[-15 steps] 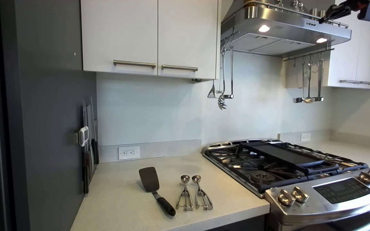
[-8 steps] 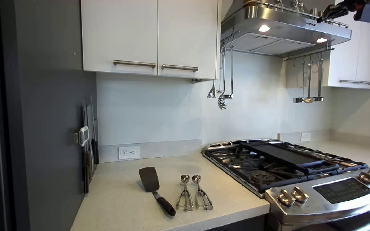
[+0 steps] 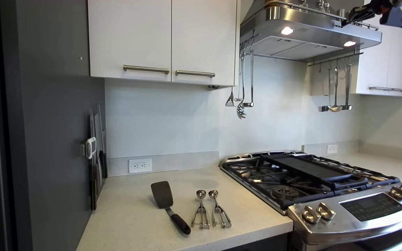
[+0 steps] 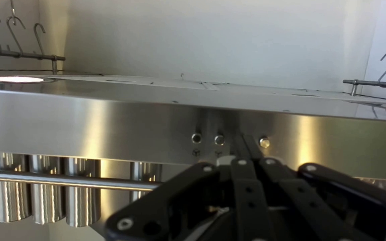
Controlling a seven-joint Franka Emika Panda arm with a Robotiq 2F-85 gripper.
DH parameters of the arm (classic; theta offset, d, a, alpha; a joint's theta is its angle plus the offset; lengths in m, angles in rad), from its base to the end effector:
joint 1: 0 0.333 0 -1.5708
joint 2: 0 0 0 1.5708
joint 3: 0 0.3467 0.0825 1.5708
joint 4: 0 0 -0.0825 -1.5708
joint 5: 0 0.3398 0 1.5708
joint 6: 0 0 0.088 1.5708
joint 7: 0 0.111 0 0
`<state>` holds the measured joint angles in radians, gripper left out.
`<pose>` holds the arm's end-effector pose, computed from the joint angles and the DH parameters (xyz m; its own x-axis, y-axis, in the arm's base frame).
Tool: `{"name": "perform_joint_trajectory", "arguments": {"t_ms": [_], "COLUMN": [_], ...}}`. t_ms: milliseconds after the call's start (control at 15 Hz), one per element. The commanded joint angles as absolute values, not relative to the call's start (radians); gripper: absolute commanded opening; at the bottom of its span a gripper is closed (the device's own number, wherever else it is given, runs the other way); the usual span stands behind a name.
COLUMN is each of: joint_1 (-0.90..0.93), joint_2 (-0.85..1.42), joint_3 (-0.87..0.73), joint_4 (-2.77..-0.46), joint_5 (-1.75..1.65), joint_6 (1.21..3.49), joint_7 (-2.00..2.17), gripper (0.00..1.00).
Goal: Push the second button above the stove
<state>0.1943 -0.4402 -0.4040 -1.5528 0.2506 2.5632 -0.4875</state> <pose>0.3121 -0.1666 0.9600 0.1120 0.0879 0.9898 -0.0067 -0.9960 0.0892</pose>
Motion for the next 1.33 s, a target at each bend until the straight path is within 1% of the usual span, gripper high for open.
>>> {"name": "perform_joint_trajectory", "arguments": {"t_ms": [0, 867, 1267], "joint_1": [0.21, 0.221, 0.258], "joint_2": [-0.423, -0.404, -0.401], "joint_3": [-0.416, -0.422, -0.445], "joint_4": [-1.539, -1.543, -1.56], "joint_5": [0.303, 0.351, 0.421], "joint_6": [2.591, 2.626, 2.686], "joint_7": [-0.533, -0.593, -0.684], "gripper": [0.0, 0.0, 0.0]}}
